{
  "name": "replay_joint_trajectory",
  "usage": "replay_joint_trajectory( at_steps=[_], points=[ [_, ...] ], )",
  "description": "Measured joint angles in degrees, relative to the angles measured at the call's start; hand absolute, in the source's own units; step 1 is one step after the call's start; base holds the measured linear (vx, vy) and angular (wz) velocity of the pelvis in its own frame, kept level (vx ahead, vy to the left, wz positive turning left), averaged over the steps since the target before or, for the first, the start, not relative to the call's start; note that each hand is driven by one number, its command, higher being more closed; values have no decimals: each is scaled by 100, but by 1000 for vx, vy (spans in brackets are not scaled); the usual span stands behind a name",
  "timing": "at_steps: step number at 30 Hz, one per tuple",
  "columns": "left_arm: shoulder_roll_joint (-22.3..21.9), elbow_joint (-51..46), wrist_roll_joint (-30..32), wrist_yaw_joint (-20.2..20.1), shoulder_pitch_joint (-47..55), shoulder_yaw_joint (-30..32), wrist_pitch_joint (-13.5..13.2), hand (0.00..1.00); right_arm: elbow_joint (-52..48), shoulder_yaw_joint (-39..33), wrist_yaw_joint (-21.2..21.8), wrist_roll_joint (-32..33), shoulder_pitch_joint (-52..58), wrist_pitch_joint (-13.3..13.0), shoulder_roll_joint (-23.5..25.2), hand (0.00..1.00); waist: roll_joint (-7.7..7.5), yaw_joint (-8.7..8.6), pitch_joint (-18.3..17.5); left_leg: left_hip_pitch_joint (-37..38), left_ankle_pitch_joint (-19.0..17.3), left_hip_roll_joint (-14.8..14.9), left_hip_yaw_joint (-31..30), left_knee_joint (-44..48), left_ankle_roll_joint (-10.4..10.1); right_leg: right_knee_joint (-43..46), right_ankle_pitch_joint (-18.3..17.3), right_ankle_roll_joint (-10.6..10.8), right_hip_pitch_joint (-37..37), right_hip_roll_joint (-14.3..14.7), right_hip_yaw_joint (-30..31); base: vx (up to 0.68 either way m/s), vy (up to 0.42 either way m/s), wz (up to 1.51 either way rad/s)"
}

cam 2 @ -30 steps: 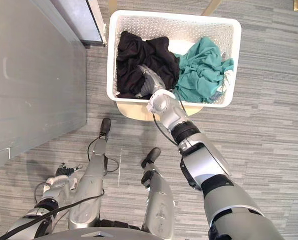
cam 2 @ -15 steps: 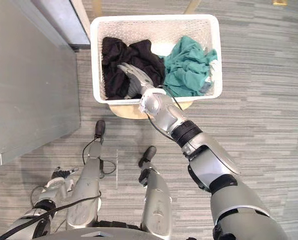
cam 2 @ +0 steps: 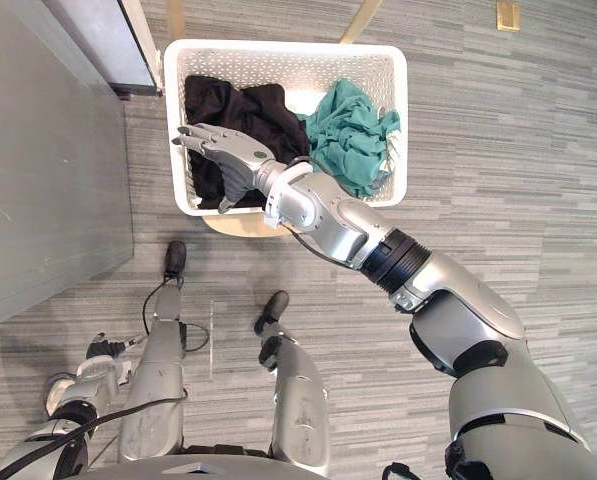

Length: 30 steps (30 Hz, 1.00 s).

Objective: Pick up the laundry basket with both hands and put the clothes into the washing machine.

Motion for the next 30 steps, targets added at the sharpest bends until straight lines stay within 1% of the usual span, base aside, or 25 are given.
replay_joint_trajectory(
  at_steps=[4, 6, 8, 10, 13, 20, 23, 25, 28, 30],
  points=[
    [5, 2, 29, -34, 1, 35, 1, 0, -1, 114, 28, -2, -246, -9, -152, 0, -30, 20, 12, -14, 0, -3, -13, 4, 0, -2, -2, -2, -5, 0, -6, 42, -64, 1],
    [10, 3, 29, -35, 3, 32, -3, 0, 53, 299, 38, -6, -511, -12, -212, 0, -31, 19, 12, -17, -1, 0, -15, 4, 1, -1, -9, -8, -9, 3, -7, 21, -51, -1],
    [11, 4, 27, -37, 3, 31, -11, 0, 255, 441, 37, -25, -715, -29, -213, 0, -31, 30, 12, -27, -4, 3, -20, 1, -1, 3, -26, -11, -18, 6, -8, 14, -50, 0],
    [10, 3, 24, -38, 4, 19, -54, 0, 605, 506, 36, -143, -862, -14, -233, 0, -31, 114, 12, -56, -6, 6, -27, -3, -2, 18, -45, -10, -47, 8, -12, 21, -60, 1],
    [6, 3, 18, -37, 4, -20, -73, 0, 1003, 505, 24, -343, -1108, 26, -254, 0, -31, 148, 12, -194, 7, 5, -42, 1, -6, 47, -45, -11, -179, 5, -32, 28, -53, 1],
    [-13, 2, -54, -34, 4, -150, -129, 0, 1919, 475, -28, -351, -1186, 65, -256, 0, -25, 233, 16, -228, 22, -5, -101, 6, -5, 53, -58, -13, -191, -2, -55, 39, -53, 2],
    [-12, 2, -92, -33, 4, -202, -133, 0, 2197, 470, -27, -368, -1185, 118, -246, 0, -12, 255, 24, -244, 20, -6, -116, 6, -6, 53, -63, -14, -200, 0, -59, 15, -48, 1],
    [-11, 2, -96, -33, 4, -243, -145, 0, 2342, 433, -27, -523, -1184, 144, -217, 0, 5, 267, 35, -265, 18, -7, -135, 6, -9, 54, -67, -15, -210, -1, -71, 15, -47, 4],
    [-18, -16, -118, -34, 4, -353, -191, 0, 2506, 355, -25, -573, -1186, 143, -197, 0, 86, 307, 86, -337, 19, -10, -171, 7, -10, 56, -74, -11, -248, -11, -119, 14, -38, 5],
    [-44, -28, -210, -36, 4, -400, -191, 0, 2571, 354, -23, -573, -1184, 142, -177, 0, 114, 367, 104, -392, 21, -14, -164, 7, -11, 74, -74, -10, -330, -17, -104, 34, -51, -3]
  ],
)
